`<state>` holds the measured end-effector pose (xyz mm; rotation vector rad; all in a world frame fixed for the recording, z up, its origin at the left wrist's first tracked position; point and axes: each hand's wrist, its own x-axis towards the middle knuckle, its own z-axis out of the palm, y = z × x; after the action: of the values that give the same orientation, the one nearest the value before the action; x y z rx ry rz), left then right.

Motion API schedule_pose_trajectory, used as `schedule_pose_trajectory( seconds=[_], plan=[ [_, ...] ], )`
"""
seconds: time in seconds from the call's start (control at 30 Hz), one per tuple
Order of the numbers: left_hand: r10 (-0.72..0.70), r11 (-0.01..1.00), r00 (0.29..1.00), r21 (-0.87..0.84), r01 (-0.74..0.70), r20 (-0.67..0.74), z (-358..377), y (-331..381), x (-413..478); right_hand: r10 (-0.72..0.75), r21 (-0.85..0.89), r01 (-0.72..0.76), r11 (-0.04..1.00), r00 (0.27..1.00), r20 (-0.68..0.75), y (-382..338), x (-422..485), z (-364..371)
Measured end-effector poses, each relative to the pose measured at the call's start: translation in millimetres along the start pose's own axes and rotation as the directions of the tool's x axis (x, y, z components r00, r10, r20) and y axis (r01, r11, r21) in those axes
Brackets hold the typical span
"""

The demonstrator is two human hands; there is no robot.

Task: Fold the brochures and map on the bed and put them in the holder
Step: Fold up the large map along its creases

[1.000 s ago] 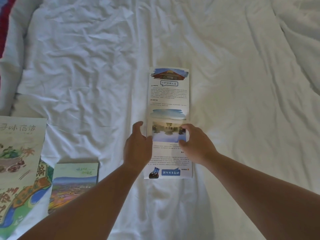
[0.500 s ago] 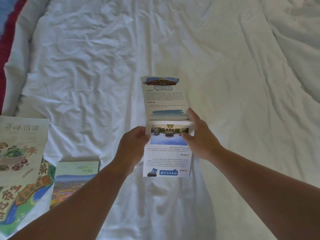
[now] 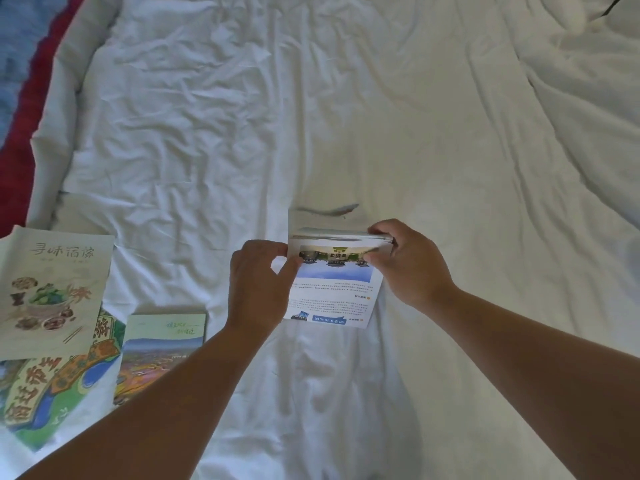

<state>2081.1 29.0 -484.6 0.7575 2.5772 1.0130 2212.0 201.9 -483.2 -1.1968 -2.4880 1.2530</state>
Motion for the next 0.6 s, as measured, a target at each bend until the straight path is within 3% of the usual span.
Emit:
schedule_pose_trajectory(
  seconds=[0.13, 0.3, 0.43, 0.53, 0.6],
  plan=[
    [0.103, 0.986, 0.995, 0.135, -0.1, -0.013, -13, 5, -5, -0.031, -0.061, 0.028, 0.998, 0.999, -0.038, -9, -13, -10],
    [0.106, 0.994, 0.993, 0.033, -0.104, -0.058, -34, 28, -11, -0.122, -0.063, 0.121, 0.991, 0.992, -0.023, -29, -28, -31],
    [-0.031, 0.997, 0.998, -0.068, 0.035, 0.048, -59, 54, -15, -0.121, -0.038, 0.124, 0.992, 0.99, 0.075, -55, -37, -58],
    [-0.022, 0.976, 0.993, -0.213, 0.047, 0.116, -87, 76, -19, -0.154, 0.0, 0.154, 0.988, 0.985, 0.082, -75, -48, -87],
    [0.017, 0.979, 0.979, -0.201, 0.025, 0.203, -107, 94, -21, -0.183, -0.002, 0.184, 0.983, 0.98, 0.076, -89, -57, -108]
  ],
)
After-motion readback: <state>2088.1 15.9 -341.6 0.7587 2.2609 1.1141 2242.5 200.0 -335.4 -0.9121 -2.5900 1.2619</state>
